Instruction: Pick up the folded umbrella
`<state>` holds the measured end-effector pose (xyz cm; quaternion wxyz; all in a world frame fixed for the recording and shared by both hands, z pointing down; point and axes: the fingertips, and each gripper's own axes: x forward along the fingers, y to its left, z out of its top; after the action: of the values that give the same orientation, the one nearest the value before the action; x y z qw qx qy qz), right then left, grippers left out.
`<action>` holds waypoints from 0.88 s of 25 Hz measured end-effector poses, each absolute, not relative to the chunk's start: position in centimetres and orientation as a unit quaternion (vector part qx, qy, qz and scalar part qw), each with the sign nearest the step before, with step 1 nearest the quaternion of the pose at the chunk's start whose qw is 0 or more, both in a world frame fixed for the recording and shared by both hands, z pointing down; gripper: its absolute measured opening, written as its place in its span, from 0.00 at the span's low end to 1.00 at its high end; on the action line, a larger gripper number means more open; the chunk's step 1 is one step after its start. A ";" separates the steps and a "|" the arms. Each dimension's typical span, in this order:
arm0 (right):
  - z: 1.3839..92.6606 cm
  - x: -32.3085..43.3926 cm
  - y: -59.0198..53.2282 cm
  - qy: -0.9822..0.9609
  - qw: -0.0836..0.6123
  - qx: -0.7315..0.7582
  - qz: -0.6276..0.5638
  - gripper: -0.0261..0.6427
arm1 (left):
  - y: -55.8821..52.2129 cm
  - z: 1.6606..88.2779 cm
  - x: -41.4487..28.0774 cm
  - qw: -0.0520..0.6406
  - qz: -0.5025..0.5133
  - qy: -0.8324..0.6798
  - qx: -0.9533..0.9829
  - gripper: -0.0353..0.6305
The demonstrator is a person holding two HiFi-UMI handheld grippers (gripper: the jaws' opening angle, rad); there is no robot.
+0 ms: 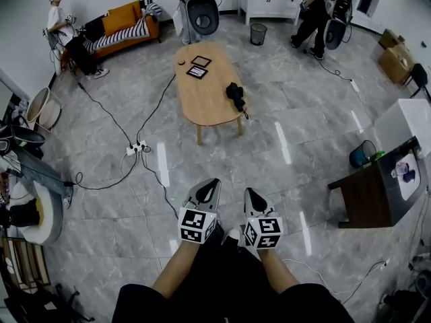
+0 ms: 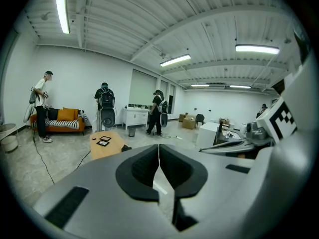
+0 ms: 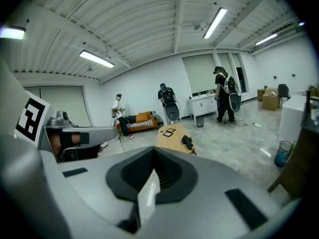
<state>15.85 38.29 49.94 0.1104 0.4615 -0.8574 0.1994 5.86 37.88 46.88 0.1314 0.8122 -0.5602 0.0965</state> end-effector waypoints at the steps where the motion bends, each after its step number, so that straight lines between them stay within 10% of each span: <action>1: 49.9 15.9 38.0 -0.857 0.111 0.462 0.200 0.05 | 37.7 46.8 6.0 0.132 0.096 -0.559 0.813 0.08; 22: 50.5 11.0 30.3 -0.843 0.122 0.484 0.202 0.05 | 29.3 47.9 1.3 0.146 0.079 -0.540 0.825 0.08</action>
<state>10.98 30.33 50.50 0.1218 0.4835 -0.8430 0.2016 1.33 29.27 47.92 0.1462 0.8249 -0.5403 0.0788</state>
